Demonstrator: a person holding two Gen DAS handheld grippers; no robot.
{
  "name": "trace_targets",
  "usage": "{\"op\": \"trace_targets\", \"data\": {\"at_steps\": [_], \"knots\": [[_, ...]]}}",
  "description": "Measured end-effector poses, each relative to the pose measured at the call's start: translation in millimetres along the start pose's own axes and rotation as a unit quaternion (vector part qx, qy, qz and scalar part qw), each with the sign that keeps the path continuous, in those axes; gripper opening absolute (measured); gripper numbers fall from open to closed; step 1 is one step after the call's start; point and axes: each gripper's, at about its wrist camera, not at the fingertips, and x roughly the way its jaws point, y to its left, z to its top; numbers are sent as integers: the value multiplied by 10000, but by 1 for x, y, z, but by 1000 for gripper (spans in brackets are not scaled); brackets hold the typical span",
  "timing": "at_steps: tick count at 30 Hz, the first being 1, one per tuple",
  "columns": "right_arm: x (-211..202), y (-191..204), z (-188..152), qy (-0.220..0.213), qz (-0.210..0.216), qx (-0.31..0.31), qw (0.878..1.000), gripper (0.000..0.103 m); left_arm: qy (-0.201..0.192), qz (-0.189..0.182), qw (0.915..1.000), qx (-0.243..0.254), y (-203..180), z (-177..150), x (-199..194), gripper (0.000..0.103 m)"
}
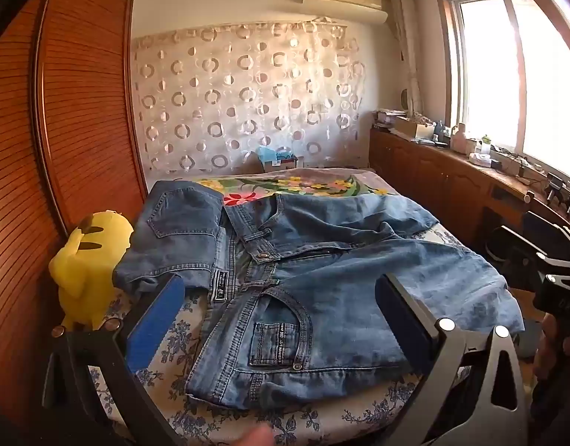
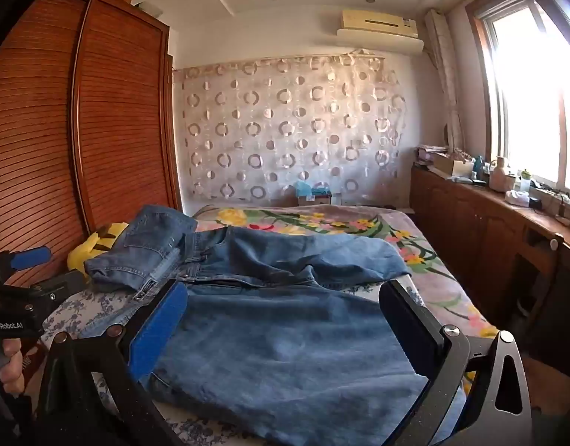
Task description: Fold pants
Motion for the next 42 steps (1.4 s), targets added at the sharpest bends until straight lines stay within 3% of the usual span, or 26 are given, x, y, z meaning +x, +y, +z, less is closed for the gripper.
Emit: {"op": "trace_targets", "data": {"at_steps": [42], "knots": [[-1, 2, 1, 16, 65, -72, 10000, 103, -105, 34, 9999, 57, -1, 10, -8, 103]]}}
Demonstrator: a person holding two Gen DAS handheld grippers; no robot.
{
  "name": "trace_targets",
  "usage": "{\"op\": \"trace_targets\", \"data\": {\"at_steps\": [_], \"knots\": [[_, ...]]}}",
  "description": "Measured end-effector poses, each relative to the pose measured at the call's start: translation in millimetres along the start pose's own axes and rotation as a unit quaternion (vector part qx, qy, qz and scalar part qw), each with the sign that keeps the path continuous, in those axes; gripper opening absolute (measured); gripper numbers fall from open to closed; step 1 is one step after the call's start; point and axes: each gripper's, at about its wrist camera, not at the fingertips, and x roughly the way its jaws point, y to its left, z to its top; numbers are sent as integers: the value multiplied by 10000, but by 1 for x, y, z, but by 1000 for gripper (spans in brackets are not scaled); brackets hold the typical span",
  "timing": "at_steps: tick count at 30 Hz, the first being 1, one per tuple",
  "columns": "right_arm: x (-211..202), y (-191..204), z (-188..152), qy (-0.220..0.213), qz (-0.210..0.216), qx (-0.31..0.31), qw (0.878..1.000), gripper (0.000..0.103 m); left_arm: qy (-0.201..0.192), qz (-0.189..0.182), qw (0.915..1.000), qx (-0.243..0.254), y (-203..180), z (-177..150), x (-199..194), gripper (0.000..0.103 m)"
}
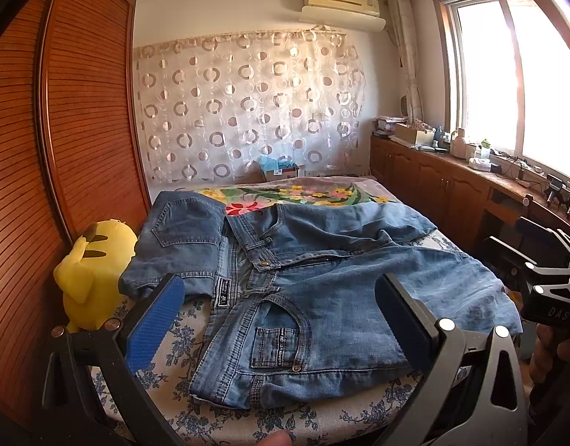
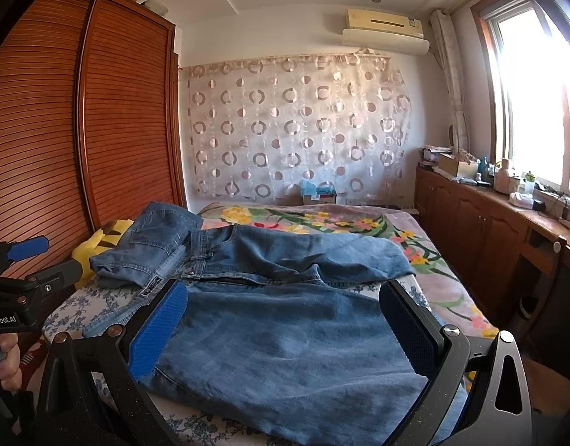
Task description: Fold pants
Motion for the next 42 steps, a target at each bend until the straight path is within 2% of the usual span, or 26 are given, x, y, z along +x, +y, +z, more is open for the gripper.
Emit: {"op": "trace_targets", "data": {"at_steps": [42], "knots": [[0, -1, -2, -34, 34, -1, 10000, 103, -72, 11, 10000, 16, 0, 1, -5, 102]]}}
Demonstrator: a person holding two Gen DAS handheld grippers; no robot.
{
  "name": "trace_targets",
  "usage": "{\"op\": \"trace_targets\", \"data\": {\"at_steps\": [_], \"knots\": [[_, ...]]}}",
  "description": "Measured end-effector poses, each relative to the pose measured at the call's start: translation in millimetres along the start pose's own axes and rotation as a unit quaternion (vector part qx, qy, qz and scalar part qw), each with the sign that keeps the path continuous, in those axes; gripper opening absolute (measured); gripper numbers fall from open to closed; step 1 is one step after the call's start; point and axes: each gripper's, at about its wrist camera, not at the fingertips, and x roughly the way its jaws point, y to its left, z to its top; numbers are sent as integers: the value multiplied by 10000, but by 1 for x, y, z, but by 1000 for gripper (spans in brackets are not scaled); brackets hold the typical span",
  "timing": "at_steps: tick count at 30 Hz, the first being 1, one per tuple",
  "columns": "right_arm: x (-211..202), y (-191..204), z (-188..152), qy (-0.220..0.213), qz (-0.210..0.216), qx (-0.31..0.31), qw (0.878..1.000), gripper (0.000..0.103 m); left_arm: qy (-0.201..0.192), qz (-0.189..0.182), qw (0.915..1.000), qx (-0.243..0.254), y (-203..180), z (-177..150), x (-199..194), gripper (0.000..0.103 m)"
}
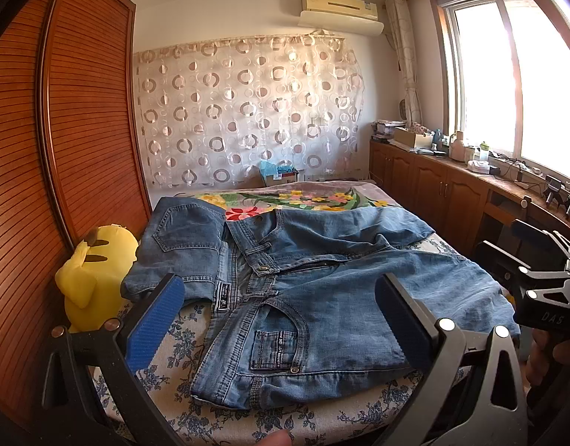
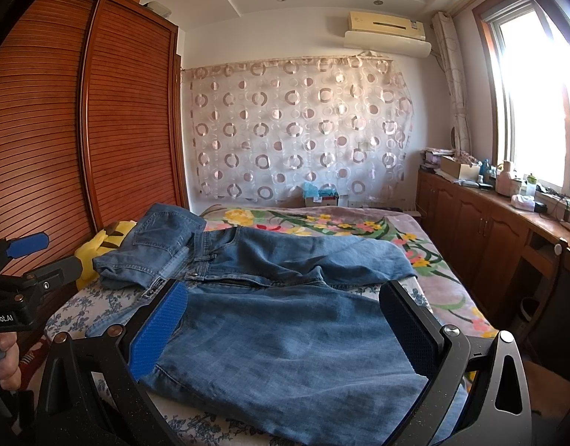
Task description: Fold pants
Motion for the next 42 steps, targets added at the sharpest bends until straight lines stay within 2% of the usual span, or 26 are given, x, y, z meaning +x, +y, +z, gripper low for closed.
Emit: {"op": "trace_targets", "data": {"at_steps": [5, 8, 12, 15, 31, 42], "knots": [[1, 1, -1, 11, 22, 2, 10000, 103, -4, -7, 10000, 1, 0, 0, 0, 102], [3, 1, -2, 48, 19, -22, 10000, 103, 33, -5, 10000, -9, 3, 15, -10, 103], [8, 0, -5, 155, 55, 3, 9999, 103, 109, -9, 9999, -16, 5, 21, -8, 103], [8, -1, -5, 186, 54, 6, 9998, 103, 188, -8, 9998, -12, 9, 15, -1, 103], [20, -15, -12, 708, 15, -64, 9975, 101, 905, -156, 9956, -175, 53, -36, 50, 102], [20, -24, -32, 1552, 124, -200, 9876, 94, 1443, -181, 9890, -283, 68, -74, 79, 100]]}}
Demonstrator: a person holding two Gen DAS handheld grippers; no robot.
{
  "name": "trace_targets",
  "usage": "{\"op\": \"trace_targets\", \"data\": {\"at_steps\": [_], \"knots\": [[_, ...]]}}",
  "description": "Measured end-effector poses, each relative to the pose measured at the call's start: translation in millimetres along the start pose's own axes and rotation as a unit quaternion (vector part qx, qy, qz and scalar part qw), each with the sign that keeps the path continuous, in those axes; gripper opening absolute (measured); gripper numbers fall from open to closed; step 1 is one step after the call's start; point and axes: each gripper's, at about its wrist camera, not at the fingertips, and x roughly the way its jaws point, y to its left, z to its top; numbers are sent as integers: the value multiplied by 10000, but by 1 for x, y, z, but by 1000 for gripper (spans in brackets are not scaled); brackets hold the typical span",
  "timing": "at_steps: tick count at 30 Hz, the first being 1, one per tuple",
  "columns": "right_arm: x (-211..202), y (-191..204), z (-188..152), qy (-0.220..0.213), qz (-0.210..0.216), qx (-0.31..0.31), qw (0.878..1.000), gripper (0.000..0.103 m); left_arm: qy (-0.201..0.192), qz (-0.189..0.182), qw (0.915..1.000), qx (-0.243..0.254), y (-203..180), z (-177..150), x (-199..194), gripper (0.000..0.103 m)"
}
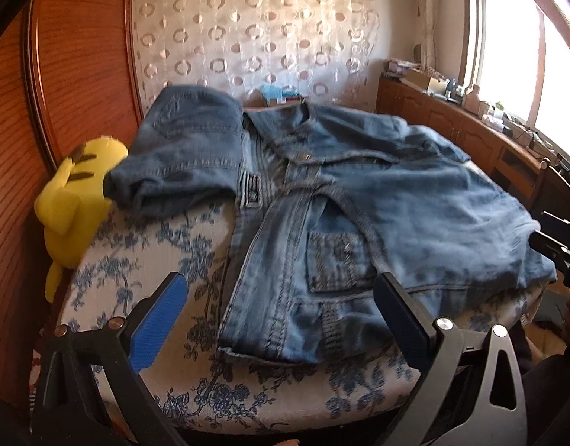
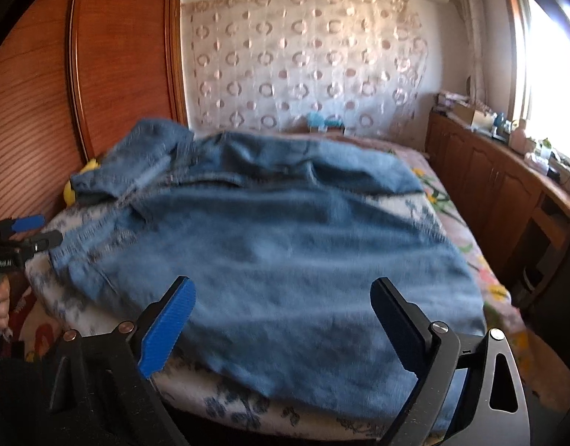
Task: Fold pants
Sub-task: 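Lower both tools to the jeans hem and close both grippers on it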
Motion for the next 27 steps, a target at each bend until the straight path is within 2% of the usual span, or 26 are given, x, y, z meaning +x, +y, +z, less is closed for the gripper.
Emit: {"op": "trace_targets", "data": {"at_steps": [9, 12, 14, 22, 25, 27], "knots": [[-16, -16, -6, 594, 95, -138, 9981, 90, 289, 21, 9995, -123, 15, -17, 19, 96], [-32, -26, -9, 684, 54, -150, 9975, 90, 335, -18, 9993, -180, 18, -21, 21, 96], [-43, -31, -10, 738, 25, -156, 9971, 90, 385, -43, 9990, -203, 21, -23, 23, 90], [-67, -39, -15, 859, 30, -282, 9959, 85, 470, -138, 9985, -244, 25, -26, 28, 84], [-70, -42, -13, 849, 89, -328, 9958, 82, 445, -180, 9986, -233, 26, -26, 28, 76], [-68, -43, -9, 851, 186, -331, 9956, 74, 422, -243, 9985, -244, 28, -26, 27, 66]]}}
